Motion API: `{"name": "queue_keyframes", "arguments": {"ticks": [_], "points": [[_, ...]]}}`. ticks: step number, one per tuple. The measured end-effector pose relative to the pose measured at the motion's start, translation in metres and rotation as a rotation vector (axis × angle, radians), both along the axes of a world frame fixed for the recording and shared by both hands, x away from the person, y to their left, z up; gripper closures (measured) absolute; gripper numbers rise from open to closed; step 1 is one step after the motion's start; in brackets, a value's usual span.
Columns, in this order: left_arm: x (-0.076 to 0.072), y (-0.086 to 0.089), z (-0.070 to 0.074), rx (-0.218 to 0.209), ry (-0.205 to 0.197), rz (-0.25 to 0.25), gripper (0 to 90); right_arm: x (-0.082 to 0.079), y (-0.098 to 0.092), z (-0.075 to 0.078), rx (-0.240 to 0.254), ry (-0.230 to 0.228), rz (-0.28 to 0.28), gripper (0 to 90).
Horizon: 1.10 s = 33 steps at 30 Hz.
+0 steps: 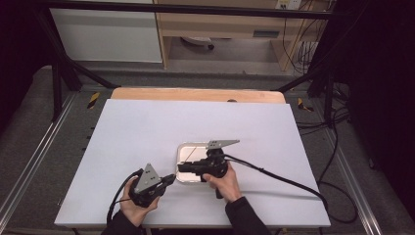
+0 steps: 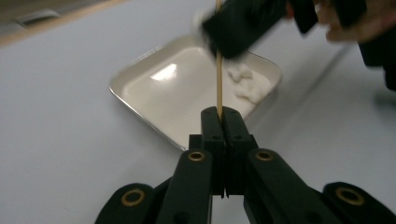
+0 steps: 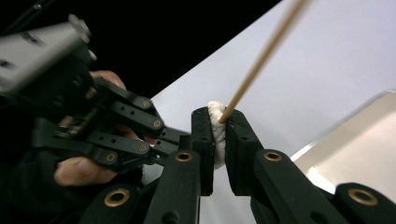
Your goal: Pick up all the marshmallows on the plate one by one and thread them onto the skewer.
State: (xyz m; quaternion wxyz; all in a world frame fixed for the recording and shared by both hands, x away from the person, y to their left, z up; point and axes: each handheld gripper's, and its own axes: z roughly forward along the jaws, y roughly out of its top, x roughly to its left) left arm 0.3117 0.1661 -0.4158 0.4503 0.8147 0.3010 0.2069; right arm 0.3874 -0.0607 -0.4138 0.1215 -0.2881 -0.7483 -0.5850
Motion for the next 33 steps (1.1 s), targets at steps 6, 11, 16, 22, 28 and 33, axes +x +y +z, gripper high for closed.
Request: {"name": "queue_keyframes", "arguments": {"ticks": [6, 11, 16, 22, 28, 33], "points": [[0.002, 0.006, -0.004, -0.039, 0.035, -0.006, 89.5, -0.001, 0.004, -0.007, 0.001, -0.006, -0.023, 83.0], [0.002, 0.003, -0.005, -0.032, 0.035, -0.009, 89.5, -0.002, 0.003, -0.006, -0.026, -0.010, -0.027, 82.6], [0.004, 0.003, -0.006, -0.037, 0.039, -0.015, 89.4, -0.002, 0.003, -0.005, -0.028, -0.004, -0.030, 82.4], [0.005, 0.002, -0.008, -0.033, 0.050, -0.016, 89.4, -0.002, 0.003, -0.007, -0.045, 0.001, -0.035, 81.8], [0.009, 0.009, -0.009, -0.096, 0.067, -0.008, 89.3, -0.002, -0.003, 0.004, -0.058, -0.055, -0.107, 58.4], [0.009, 0.017, -0.008, -0.096, 0.072, 0.016, 89.3, 0.000, -0.015, 0.018, -0.104, -0.129, -0.171, 32.6]]}}
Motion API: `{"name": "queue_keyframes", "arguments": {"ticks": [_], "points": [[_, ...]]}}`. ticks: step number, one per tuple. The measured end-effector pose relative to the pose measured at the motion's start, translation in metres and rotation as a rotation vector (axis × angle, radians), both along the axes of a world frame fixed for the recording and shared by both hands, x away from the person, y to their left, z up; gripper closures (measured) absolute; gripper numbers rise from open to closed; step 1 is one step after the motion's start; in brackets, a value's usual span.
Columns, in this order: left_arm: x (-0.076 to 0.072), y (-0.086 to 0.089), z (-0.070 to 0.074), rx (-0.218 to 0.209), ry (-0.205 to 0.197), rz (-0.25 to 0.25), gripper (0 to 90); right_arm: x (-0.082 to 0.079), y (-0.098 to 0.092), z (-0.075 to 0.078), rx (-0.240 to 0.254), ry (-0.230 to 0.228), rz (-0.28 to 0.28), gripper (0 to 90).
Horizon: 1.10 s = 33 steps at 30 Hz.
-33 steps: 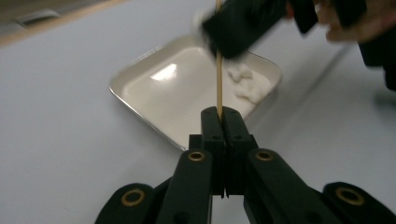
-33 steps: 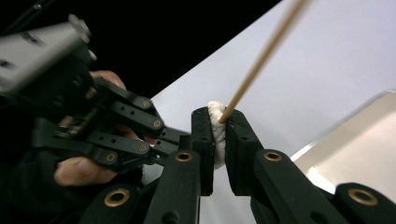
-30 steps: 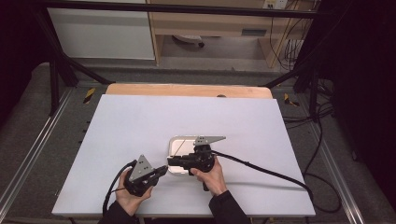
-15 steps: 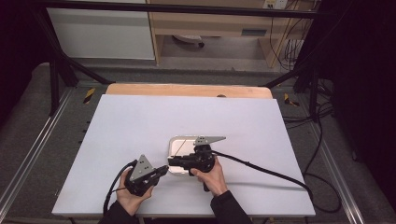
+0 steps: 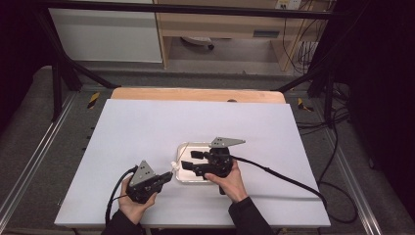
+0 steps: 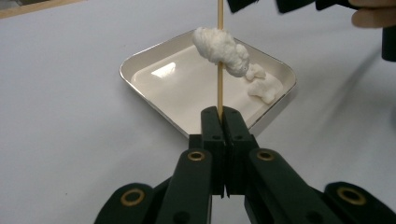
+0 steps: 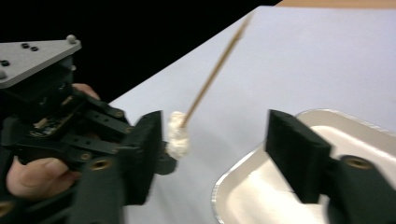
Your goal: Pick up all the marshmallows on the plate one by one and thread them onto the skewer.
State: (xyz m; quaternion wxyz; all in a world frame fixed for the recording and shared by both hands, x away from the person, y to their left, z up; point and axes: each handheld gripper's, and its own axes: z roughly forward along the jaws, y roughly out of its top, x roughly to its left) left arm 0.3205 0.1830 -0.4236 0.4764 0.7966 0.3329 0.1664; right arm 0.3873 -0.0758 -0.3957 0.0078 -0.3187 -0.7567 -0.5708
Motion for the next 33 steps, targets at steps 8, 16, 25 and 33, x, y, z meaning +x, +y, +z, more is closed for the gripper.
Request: {"name": "queue_keyframes", "arguments": {"ticks": [8, 16, 25, 33], "points": [[0.002, 0.005, -0.002, 0.001, 0.026, 0.013, 89.2, 0.008, -0.031, -0.005, -0.163, -0.034, -0.065, 12.3], [0.004, 0.007, -0.004, -0.005, 0.045, 0.013, 89.2, 0.015, -0.042, -0.013, -0.326, -0.063, -0.055, 17.6], [0.004, 0.009, -0.005, -0.006, 0.053, 0.011, 89.1, 0.019, -0.039, -0.031, -0.490, -0.093, -0.008, 30.7], [0.005, 0.008, -0.005, -0.003, 0.057, 0.007, 89.1, 0.023, -0.038, -0.042, -0.521, -0.080, 0.006, 50.1]]}}
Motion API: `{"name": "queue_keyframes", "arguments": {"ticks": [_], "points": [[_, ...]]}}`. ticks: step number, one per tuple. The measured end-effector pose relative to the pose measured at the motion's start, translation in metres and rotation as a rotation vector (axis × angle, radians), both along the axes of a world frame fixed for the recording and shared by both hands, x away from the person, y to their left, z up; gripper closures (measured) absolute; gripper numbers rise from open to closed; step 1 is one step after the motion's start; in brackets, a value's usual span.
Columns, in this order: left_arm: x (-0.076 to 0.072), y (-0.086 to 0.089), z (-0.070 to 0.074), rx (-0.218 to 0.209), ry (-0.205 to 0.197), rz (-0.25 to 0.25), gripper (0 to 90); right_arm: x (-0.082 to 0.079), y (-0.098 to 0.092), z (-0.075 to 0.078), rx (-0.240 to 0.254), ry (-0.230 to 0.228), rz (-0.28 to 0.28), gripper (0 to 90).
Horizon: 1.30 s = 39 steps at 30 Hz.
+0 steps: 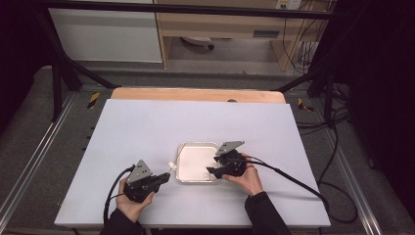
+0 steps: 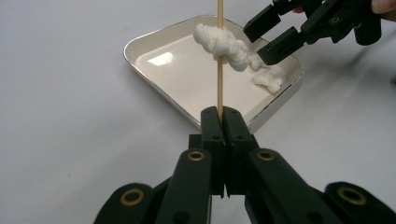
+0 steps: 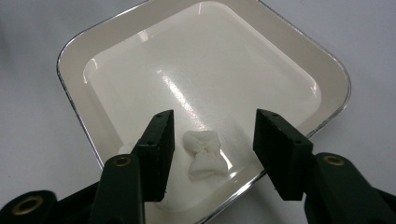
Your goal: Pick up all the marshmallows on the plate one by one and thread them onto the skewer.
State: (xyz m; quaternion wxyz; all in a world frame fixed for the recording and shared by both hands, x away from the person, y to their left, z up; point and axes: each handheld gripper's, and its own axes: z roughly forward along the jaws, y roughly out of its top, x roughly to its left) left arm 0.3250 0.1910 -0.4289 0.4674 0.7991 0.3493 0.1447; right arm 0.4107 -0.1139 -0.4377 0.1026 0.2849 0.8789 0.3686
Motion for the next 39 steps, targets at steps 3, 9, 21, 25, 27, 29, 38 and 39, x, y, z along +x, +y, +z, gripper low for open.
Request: {"name": "queue_keyframes", "arguments": {"ticks": [3, 9, 21, 25, 27, 29, 38, 39], "points": [[0.000, 0.000, 0.000, 0.001, 0.000, -0.001, 89.1, 0.001, 0.001, -0.002, 0.000, 0.019, 0.000, 55.6], [0.000, 0.000, 0.000, 0.001, -0.001, -0.004, 89.1, 0.001, 0.002, -0.006, -0.017, 0.031, 0.012, 63.3], [0.000, -0.001, 0.000, -0.004, -0.001, -0.005, 89.1, 0.000, 0.000, -0.007, -0.004, 0.040, -0.006, 74.7], [0.000, -0.001, 0.000, -0.004, -0.003, -0.007, 89.2, 0.000, -0.002, -0.007, 0.025, 0.042, -0.021, 76.5], [0.000, -0.001, 0.000, -0.002, -0.003, -0.009, 89.2, 0.000, -0.004, -0.004, 0.044, 0.041, -0.029, 77.2], [-0.001, -0.001, 0.000, -0.002, -0.005, -0.009, 89.2, 0.000, -0.006, 0.000, 0.068, 0.036, -0.030, 77.7], [-0.002, -0.004, 0.000, -0.005, -0.007, -0.019, 89.2, -0.004, -0.016, 0.025, 0.179, 0.023, -0.025, 78.9], [-0.002, -0.004, 0.000, -0.005, -0.007, -0.020, 89.1, -0.005, -0.017, 0.027, 0.189, 0.022, -0.026, 79.1]]}}
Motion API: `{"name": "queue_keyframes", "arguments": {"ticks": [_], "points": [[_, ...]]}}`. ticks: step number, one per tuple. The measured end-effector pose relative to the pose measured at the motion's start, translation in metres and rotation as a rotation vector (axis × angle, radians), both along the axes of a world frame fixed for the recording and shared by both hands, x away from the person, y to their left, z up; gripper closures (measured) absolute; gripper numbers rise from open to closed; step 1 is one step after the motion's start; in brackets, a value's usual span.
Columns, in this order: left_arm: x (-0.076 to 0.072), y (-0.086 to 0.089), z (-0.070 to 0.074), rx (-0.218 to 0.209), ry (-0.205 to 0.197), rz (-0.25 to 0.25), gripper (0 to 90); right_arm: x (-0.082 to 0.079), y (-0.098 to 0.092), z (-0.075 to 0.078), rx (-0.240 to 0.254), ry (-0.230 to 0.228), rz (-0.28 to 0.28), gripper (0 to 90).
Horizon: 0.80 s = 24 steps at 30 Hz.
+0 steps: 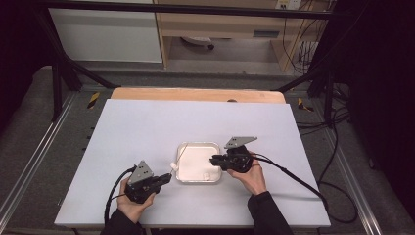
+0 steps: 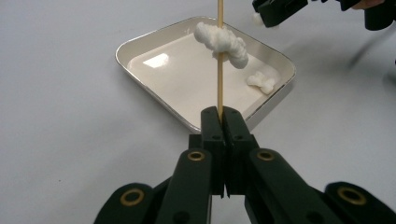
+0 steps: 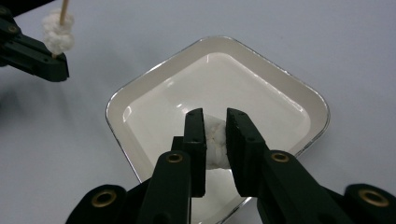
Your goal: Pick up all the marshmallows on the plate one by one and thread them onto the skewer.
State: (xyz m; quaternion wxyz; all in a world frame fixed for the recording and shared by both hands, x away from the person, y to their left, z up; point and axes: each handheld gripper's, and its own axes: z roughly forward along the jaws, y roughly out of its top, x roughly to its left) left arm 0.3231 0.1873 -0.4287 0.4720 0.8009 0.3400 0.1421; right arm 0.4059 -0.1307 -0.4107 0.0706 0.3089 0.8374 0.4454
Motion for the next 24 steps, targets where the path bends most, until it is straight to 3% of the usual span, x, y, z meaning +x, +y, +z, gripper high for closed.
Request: {"name": "queue_keyframes", "arguments": {"ticks": [13, 24], "points": [[-0.001, -0.003, 0.000, 0.000, -0.002, -0.014, 89.2, -0.005, -0.015, 0.029, 0.133, -0.021, -0.013, 80.1], [-0.001, -0.006, 0.000, -0.006, -0.014, -0.048, 89.1, -0.006, -0.015, 0.059, 0.288, -0.041, -0.010, 80.3]]}}
